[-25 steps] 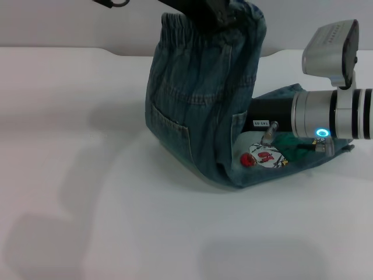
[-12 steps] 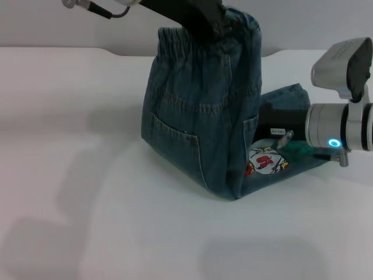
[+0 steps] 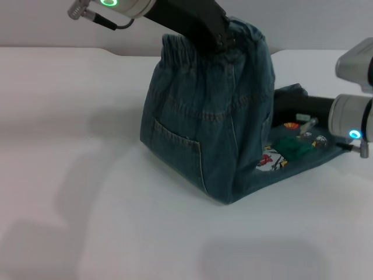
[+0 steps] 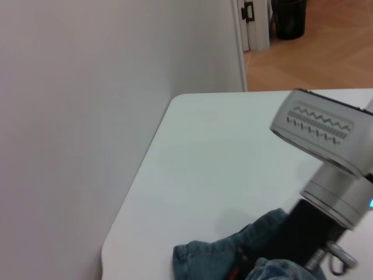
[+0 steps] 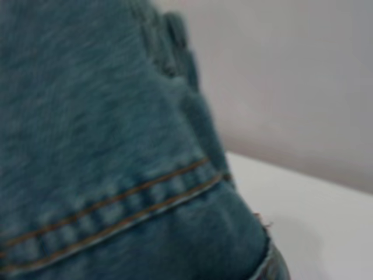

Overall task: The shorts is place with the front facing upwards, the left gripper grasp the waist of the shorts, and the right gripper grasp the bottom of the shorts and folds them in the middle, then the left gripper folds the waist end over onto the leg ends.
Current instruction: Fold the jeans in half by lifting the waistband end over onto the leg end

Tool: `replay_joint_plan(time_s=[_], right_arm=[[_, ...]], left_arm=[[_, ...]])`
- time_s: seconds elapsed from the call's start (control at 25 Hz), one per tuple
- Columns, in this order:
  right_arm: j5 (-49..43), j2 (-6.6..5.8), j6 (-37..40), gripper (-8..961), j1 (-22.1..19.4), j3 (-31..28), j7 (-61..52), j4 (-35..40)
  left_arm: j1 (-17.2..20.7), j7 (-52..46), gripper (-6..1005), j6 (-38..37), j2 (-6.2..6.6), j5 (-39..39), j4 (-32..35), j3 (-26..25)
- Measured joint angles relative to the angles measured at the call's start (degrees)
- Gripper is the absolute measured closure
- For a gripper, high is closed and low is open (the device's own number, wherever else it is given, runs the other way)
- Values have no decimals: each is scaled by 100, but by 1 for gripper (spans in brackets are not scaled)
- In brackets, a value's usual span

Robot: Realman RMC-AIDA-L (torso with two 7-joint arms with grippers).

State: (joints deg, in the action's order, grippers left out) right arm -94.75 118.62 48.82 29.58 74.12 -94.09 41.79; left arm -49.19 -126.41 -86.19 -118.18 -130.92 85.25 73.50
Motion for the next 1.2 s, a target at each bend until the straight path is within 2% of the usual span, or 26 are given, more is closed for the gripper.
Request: replay_joint_plan(time_s=[0.2,0.6,1.2], right_arm=[[-10,-10,-77,495,0,-231,75,84],[-272,-14,257,496,-202,-234,85,274],[-429,3,878,495,-1289,-266,-194,1798]], left_arm=[[56,3,935,106,-1,78,-1,83],[125,3,934,162,-3,121,-8,107],[175,62,933,270,23,73,-53,89]])
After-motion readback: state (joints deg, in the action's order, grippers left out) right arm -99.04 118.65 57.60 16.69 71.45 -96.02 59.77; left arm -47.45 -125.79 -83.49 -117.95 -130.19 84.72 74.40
